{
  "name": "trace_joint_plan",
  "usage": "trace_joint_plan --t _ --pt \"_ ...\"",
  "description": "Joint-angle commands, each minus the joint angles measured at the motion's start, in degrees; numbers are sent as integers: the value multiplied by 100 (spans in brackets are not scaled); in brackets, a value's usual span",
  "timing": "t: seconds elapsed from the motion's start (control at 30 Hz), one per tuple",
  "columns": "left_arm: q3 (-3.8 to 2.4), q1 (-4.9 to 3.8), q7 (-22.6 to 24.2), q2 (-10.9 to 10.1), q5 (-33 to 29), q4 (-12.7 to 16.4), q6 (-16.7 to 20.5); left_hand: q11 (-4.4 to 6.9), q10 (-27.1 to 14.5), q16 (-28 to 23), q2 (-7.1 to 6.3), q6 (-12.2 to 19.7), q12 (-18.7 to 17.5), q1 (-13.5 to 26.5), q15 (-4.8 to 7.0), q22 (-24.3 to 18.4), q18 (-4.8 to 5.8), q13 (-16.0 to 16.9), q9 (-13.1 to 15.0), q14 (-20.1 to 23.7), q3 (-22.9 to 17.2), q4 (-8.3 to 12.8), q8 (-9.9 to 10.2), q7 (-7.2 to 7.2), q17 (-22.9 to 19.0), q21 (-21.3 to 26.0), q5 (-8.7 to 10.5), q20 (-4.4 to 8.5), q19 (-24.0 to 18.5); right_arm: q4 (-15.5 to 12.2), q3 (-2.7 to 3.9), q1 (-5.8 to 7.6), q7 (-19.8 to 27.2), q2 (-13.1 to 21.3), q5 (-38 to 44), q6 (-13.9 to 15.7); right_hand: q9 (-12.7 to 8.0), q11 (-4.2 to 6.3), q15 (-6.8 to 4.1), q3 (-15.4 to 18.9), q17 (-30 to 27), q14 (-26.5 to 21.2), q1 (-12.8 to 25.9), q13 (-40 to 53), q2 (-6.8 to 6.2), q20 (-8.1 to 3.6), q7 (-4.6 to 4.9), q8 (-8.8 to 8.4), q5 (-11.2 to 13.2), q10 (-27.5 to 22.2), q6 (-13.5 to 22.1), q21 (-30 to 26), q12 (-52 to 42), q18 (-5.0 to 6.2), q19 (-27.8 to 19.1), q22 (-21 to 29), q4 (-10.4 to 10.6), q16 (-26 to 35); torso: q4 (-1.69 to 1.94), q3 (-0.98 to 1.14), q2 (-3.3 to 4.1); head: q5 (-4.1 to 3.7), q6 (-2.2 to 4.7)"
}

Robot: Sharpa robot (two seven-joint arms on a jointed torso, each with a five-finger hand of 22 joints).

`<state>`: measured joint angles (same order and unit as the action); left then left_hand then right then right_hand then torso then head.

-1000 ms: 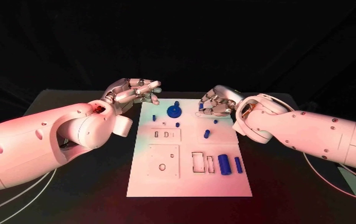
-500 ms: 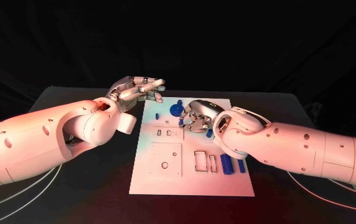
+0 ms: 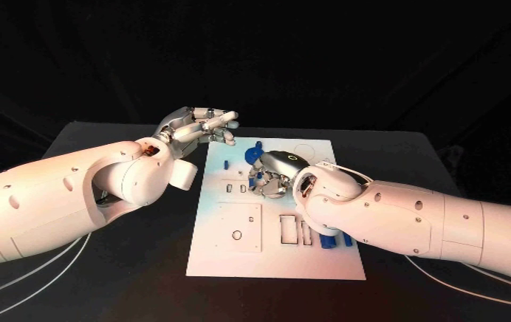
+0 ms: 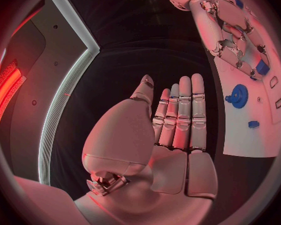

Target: Assemble the parts on the task board

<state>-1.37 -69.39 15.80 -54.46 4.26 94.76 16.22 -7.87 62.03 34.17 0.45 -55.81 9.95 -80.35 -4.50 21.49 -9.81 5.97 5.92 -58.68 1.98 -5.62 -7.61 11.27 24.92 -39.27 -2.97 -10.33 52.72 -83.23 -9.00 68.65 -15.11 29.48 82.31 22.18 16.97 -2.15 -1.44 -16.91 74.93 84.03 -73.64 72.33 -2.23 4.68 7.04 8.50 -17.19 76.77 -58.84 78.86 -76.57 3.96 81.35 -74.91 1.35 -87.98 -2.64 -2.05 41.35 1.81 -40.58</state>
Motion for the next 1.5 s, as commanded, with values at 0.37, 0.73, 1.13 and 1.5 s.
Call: trace_joint_plan --t 0.37,0.73,1.13,1.5 --pt "-4 -7 16 12 -24 -4 -113 -11 -11 -24 54 -18 -37 -2 -15 -6 -61 9 4 14 0 37 27 18 -10 31 16 9 -45 110 -11 -74 -197 -146 358 -88 139 -10 -22 12 1127 511 68 6 -1 -5 -15 -6 -33 42 4 -8 9 -71 2 -411 34 -8 7 0 -1 -25 -10" --pt "-4 -7 11 6 -24 -3 -118 -10 -5 -33 61 -24 -34 -2 -14 -11 -62 11 5 8 3 39 26 15 -15 36 17 6 -44 151 -17 -118 -213 -171 376 -216 141 -20 -14 41 1105 506 114 -29 -52 1 -1 -27 86 10 41 -46 45 -62 -22 -384 49 3 -4 -2 0 -30 -8" --pt "-4 -7 8 7 -27 -6 -135 -10 -5 -33 61 -24 -34 -2 -14 -11 -62 11 5 8 3 39 26 15 -15 36 17 6 -44 142 -19 -127 -242 -164 401 -247 124 -56 11 62 1061 495 142 -109 -113 18 45 -91 123 -71 154 -123 124 -44 -74 -324 54 27 2 0 -4 -41 -22" --pt "-4 -7 4 5 -33 -8 -138 -10 -5 -33 61 -24 -34 -2 -14 -11 -62 11 5 8 3 39 26 15 -15 36 17 6 -44 149 -23 -128 -248 -184 408 -180 87 -138 78 104 950 467 198 -236 -211 71 141 -214 135 -205 379 -257 246 -14 -166 -221 80 89 -3 -2 -1 -37 -5"
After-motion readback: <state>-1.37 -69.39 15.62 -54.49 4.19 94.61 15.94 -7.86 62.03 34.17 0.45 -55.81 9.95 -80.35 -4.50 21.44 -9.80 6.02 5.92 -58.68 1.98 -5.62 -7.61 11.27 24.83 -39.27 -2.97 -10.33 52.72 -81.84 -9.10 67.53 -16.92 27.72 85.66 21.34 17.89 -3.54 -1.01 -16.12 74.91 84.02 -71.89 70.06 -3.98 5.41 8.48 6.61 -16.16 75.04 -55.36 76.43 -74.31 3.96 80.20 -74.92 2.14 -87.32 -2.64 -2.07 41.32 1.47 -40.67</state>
